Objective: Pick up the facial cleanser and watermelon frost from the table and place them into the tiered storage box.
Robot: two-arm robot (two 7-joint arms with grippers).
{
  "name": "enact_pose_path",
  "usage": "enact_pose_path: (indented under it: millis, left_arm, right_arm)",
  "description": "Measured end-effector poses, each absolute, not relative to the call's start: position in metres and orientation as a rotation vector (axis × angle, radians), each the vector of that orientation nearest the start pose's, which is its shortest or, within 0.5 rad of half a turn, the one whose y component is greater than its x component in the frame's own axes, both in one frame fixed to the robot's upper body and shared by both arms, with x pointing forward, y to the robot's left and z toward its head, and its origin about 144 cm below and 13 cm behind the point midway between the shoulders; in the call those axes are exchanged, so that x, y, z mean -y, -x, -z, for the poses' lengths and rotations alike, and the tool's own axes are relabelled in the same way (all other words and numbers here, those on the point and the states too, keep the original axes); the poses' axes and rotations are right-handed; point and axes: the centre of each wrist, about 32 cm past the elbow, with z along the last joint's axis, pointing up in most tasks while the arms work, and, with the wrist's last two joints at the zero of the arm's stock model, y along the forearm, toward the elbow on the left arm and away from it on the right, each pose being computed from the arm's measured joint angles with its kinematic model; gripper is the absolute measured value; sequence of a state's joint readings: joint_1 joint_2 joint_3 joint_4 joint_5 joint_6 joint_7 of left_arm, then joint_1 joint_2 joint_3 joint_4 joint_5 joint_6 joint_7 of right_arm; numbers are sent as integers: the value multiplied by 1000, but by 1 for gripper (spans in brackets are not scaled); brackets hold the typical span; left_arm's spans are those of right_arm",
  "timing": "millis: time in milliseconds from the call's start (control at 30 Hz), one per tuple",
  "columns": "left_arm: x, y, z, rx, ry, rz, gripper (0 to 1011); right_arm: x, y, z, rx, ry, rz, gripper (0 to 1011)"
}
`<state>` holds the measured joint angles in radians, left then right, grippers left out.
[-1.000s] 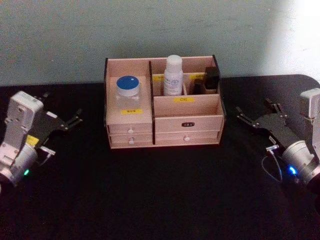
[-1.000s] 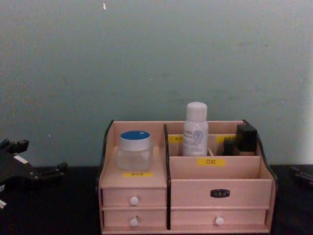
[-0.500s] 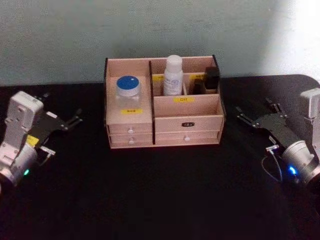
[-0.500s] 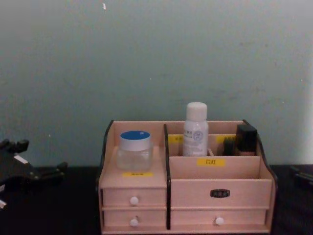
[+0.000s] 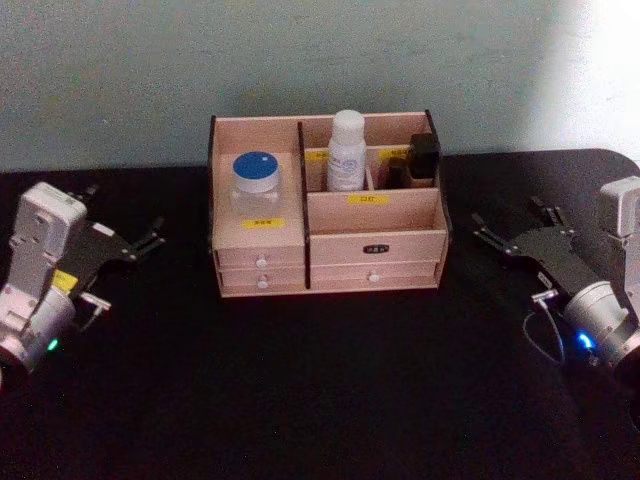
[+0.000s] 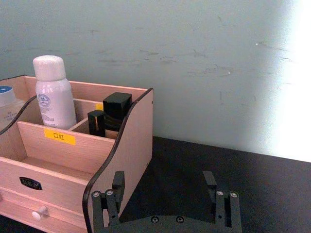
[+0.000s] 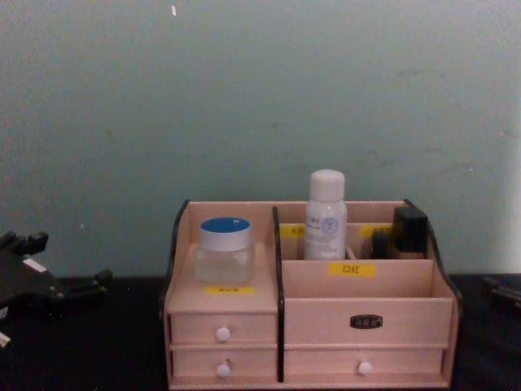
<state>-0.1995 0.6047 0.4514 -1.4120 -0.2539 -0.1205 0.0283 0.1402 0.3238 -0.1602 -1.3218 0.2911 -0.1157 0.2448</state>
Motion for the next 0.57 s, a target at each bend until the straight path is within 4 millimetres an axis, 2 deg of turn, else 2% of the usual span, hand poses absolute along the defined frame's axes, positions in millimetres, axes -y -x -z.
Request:
enact_pose_path:
  millis: [567]
  left_arm:
    - [-310, -489, -1140, 285, -304, -1248, 1001]
  right_arm:
    - [299, -492, -1116, 10, 64, 1250, 1003]
